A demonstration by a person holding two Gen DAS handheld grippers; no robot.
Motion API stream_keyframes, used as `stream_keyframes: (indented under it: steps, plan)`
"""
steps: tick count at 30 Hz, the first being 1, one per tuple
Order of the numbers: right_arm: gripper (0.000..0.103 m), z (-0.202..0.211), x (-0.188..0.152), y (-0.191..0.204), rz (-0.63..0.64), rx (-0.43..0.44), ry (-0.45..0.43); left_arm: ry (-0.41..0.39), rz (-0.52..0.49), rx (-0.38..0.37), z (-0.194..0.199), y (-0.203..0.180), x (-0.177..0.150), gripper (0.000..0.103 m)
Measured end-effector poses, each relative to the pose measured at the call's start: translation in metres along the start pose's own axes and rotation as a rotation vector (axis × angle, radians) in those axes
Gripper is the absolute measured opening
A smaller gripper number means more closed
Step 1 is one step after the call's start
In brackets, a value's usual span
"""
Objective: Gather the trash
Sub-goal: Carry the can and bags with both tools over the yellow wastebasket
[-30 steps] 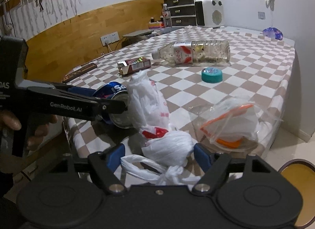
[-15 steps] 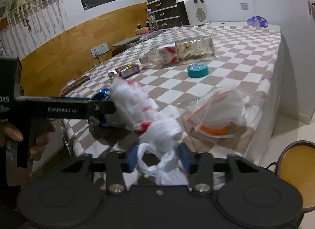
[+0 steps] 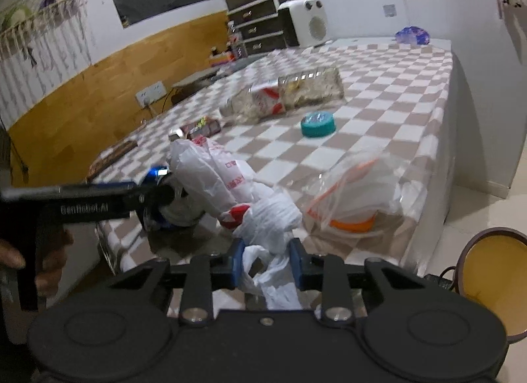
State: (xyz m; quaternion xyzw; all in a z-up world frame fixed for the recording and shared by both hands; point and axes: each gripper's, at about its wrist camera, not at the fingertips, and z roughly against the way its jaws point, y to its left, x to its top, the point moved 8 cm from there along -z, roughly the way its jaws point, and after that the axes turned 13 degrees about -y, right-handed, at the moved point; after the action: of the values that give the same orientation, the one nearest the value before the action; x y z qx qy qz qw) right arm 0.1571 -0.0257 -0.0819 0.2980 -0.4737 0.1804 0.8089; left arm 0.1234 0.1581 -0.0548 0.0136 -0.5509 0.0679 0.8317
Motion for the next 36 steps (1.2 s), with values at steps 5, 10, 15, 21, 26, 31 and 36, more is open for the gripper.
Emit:
stream_keyframes:
  steps: [5, 10, 15, 21, 26, 31, 36]
  plan:
    - [0.029, 0.003, 0.008, 0.005, 0.011, 0.0, -0.016, 0.002, 0.052, 0.004, 0.002, 0.006, 0.003, 0.023]
    - [0.029, 0.002, 0.007, 0.005, 0.005, -0.007, -0.012, 0.01, 0.029, -0.015, 0.0, 0.003, -0.001, 0.025]
    - [0.029, 0.004, 0.006, 0.005, 0.004, -0.006, -0.01, -0.016, 0.006, -0.036, 0.006, 0.004, 0.004, 0.078]
    - [0.029, 0.004, 0.007, 0.003, -0.009, -0.003, -0.014, -0.057, -0.078, -0.04, 0.005, 0.004, 0.028, 0.103]
    - [0.029, 0.004, 0.012, 0.001, -0.025, -0.001, -0.027, 0.048, -0.101, -0.059, -0.029, 0.004, 0.032, 0.103]
    - [0.029, 0.007, 0.02, -0.002, -0.028, -0.016, -0.054, 0.167, -0.084, -0.058, -0.062, 0.004, 0.027, 0.103]
    - [0.029, 0.008, 0.029, -0.006, -0.019, -0.031, -0.069, 0.222, -0.12, -0.051, -0.074, 0.001, 0.023, 0.095]
